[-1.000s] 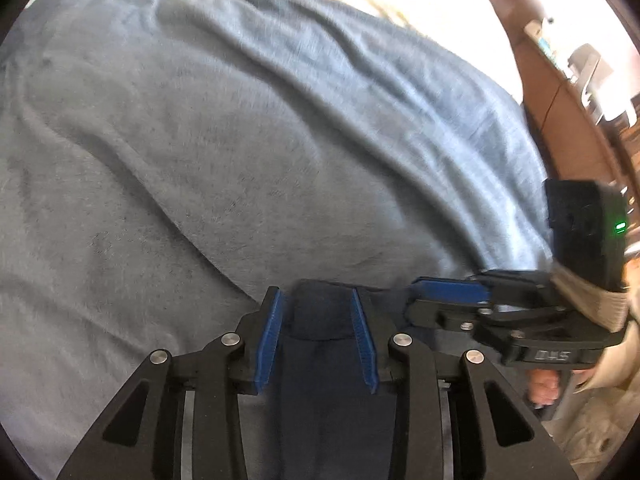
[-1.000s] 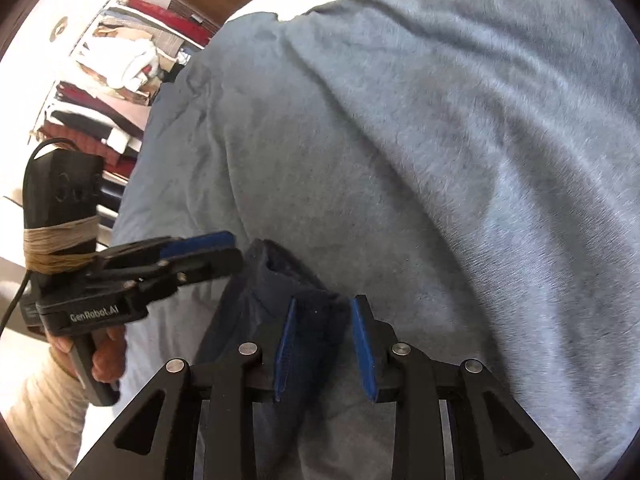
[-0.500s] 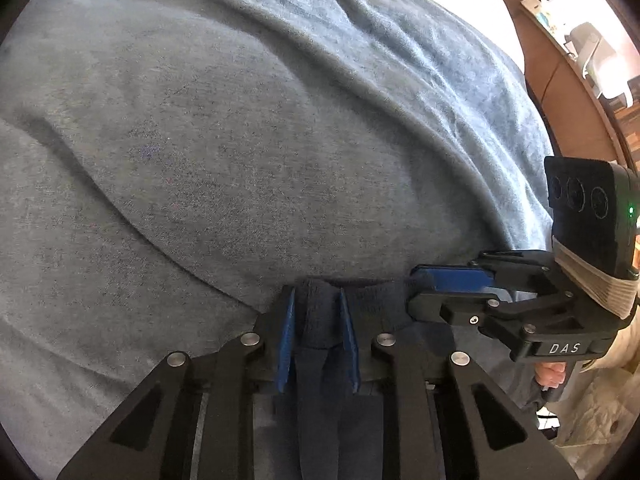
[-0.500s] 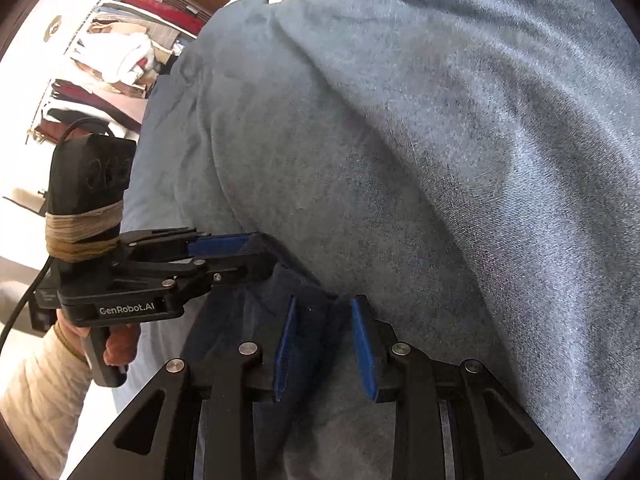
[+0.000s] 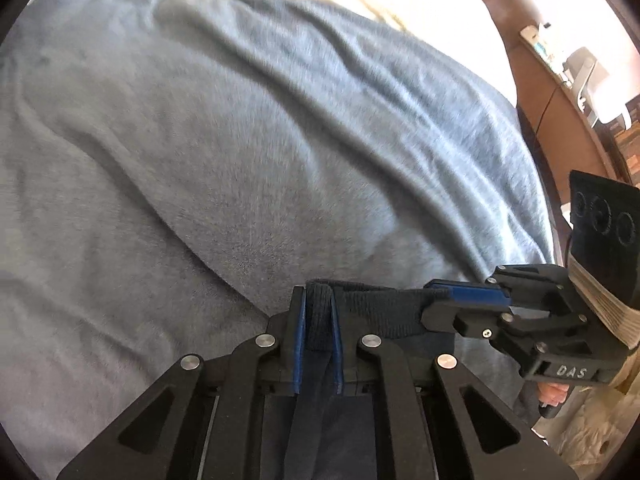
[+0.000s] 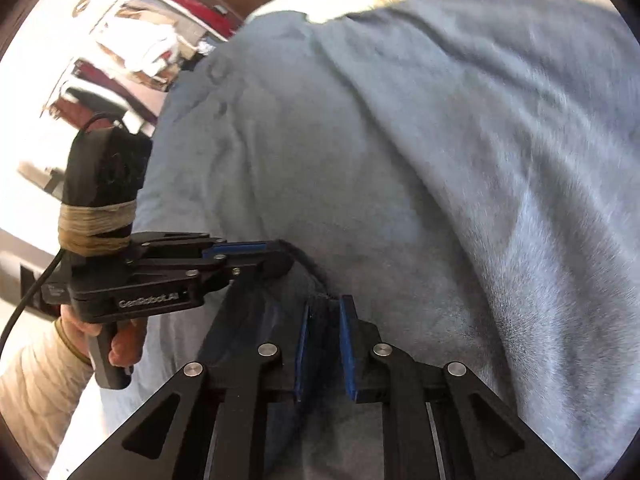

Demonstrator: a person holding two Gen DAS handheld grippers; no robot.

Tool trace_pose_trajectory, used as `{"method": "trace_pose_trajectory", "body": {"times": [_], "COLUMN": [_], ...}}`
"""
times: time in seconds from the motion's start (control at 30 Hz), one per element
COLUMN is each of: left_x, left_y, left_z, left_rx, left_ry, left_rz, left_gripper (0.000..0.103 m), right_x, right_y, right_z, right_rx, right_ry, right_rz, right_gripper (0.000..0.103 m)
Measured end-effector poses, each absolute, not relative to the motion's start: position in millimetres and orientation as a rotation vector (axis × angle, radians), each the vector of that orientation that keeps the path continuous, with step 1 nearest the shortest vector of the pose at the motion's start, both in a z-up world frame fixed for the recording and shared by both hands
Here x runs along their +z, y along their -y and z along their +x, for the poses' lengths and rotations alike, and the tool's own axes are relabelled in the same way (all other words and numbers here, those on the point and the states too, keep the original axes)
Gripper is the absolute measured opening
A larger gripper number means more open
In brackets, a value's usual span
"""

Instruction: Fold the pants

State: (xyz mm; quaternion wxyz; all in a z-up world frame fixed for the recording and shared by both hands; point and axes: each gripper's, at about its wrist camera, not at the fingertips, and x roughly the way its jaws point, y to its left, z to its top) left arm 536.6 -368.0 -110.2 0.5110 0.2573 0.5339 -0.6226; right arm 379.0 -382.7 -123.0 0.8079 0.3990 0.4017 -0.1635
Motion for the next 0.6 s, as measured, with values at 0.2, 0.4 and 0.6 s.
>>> {"method": "trace_pose_trajectory", "body": {"times": [0.2, 0.4, 0.6], "left_x": [-52.1, -0.3, 31.7], "left_y": [332.3, 287.0, 230.1], "left_z": [534.5, 521.5, 511.2], "left_rx": [-1.481, -1.46, -1.417], "left_ry": [-1.168, -1.06, -0.997], "left_rz": [0.576, 0.523, 0.478], "left_gripper": [0.012, 0.012, 0.012], "right_x": [-77.0, -22.4, 17.2], "right_y": [362.9, 326.0, 278.2], "right_z": [375.6, 369.5, 362.8], "right_rx": [-0.312, -0.26, -0.22], "right_ry": [-0.821, -0.784, -0.763], "right_rz": [0.75, 0.605, 0.493], "right_gripper": [0.016, 0.015, 0.015]}}
